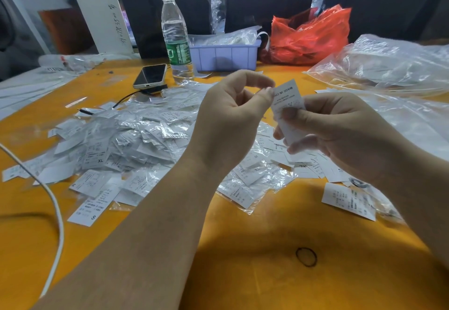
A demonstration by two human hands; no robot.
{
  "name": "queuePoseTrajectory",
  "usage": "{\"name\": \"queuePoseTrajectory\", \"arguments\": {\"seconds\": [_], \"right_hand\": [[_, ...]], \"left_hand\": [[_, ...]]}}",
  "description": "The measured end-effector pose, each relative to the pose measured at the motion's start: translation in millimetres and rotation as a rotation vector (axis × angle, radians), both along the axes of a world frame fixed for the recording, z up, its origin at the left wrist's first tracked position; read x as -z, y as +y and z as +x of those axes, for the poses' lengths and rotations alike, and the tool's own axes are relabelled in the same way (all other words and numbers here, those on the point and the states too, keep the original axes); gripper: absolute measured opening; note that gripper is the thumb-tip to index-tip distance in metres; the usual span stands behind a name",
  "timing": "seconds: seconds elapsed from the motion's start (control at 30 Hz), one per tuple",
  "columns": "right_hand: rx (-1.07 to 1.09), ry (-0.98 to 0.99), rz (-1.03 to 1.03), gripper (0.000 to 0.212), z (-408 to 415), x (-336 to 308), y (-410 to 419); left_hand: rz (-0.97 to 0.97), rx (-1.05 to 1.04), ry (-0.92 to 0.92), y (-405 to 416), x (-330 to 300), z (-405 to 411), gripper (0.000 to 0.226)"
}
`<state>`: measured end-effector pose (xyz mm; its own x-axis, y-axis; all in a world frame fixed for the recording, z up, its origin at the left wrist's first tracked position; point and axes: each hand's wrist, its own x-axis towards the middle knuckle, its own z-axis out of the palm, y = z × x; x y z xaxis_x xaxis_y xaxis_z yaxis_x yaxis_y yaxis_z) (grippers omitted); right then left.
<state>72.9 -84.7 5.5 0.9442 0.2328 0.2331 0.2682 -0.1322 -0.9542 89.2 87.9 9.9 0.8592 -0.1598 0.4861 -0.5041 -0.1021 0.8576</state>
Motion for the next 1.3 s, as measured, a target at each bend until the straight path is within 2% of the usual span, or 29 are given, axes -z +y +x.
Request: {"name": "queuePoseTrajectory", "arguments": {"seconds": [0.2, 0.4, 0.57, 0.67, 0.8, 0.9, 1.0, 1.1, 1.17, 1.3], "right_hand": [[0.003, 0.002, 0.004, 0.021, -1, 0, 2], [-0.008, -0.011, 0.010, 0.030, -1, -2, 1], [-0.023, 0.029, 0.079, 0.022, 2, -1, -2], [-0.023, 0.046, 0.097, 0.026, 2, 0, -2], [-0.008, 0.097, 0.082, 0.034, 1, 0, 2], [0.125, 0.134, 0.070, 0.030, 4, -1, 1], [0.353, -0.014, -0.199, 0.023, 7, -1, -5], [0.392, -0.154, -0.546, 0.014, 5, 2, -7], [0.363, -0.106, -0.768, 0.021, 7, 7, -6], [0.270, 0.075, -1.061, 0.047, 6, 11, -4]], "left_hand": [[0.131, 0.002, -0.036, -2, 4, -2, 0.010], [0.183, 0.032, -0.073, 0, 4, -3, 0.009], [0.234, 0.036, -0.104, 0, 3, -3, 0.005], [0.264, 0.028, -0.070, 0, 3, -2, 0.002], [0.278, -0.043, -0.019, 0, 3, -1, 0.013], [0.257, -0.121, 0.054, 3, 2, 4, 0.014], [0.312, -0.260, 0.154, 9, 4, 11, 0.016], [0.424, -0.374, 0.241, 16, 8, 16, 0.014], [0.525, -0.461, 0.232, 20, 10, 18, 0.006], [0.625, -0.554, 0.158, 21, 12, 18, 0.025]]}}
